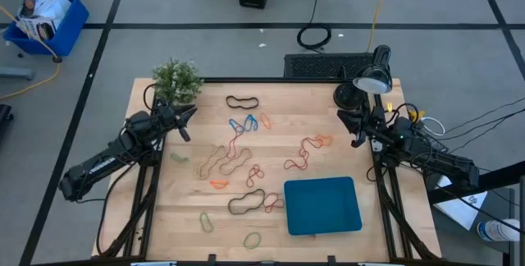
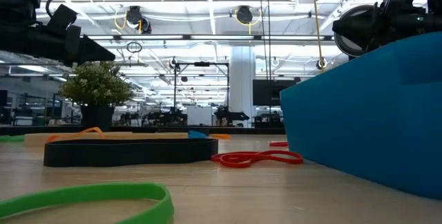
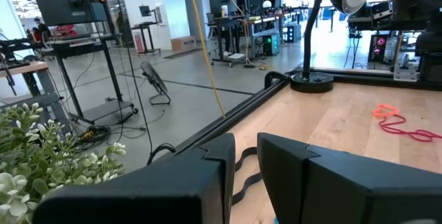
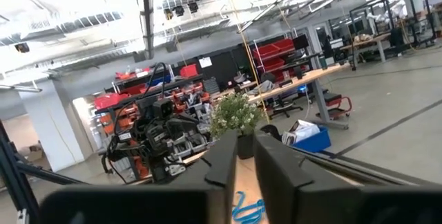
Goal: Pick and place rubber bands into bin
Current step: Put the orange rubber band into the blue bin
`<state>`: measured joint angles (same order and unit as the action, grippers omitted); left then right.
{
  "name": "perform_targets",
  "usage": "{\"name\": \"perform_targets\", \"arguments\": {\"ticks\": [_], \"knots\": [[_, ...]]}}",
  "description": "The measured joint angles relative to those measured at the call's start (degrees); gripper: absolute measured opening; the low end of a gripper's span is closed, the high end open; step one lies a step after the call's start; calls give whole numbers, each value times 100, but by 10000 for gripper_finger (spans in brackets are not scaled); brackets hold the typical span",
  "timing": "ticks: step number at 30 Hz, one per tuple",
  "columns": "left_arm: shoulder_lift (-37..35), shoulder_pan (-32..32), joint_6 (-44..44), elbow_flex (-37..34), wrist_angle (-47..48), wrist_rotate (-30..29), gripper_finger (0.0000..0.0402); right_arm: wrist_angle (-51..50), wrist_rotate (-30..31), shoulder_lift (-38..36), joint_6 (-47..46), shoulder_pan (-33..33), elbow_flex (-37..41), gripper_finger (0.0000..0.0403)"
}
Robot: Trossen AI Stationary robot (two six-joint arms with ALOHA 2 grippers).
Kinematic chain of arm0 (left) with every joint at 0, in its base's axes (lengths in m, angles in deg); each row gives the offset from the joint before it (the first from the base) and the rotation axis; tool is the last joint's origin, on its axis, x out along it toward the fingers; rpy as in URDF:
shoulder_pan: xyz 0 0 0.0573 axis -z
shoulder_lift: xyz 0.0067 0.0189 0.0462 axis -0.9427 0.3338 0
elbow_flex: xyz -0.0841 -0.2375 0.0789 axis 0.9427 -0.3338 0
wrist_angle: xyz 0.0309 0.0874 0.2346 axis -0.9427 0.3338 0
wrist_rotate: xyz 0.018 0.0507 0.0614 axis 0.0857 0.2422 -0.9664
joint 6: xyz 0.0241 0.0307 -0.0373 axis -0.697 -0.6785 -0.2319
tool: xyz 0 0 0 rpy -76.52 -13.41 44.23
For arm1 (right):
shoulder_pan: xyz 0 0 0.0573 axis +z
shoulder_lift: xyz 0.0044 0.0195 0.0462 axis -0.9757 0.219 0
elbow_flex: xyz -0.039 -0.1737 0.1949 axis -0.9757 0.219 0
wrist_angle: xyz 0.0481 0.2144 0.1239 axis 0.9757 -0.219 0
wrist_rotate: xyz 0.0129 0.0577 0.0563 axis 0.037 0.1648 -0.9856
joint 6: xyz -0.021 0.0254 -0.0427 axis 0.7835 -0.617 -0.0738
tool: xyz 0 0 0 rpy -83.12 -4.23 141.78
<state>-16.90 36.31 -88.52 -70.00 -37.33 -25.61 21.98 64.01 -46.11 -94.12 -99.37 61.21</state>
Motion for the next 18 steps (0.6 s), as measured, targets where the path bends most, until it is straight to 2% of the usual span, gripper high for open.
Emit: {"name": "perform_targets", "arguments": {"ticks": [4,8,12,18], "knots": [[-2,0,0,0,-2,1,72,100,11,1,-1,-1,0,112],[0,0,18,0,-4,0,72,312,-15,36,239,24,-27,143],[0,-1,28,0,-7,0,72,97,-13,361,702,197,-257,150],[0,1,34,0,-9,0,72,54,24,1508,1628,535,-1110,143]]}}
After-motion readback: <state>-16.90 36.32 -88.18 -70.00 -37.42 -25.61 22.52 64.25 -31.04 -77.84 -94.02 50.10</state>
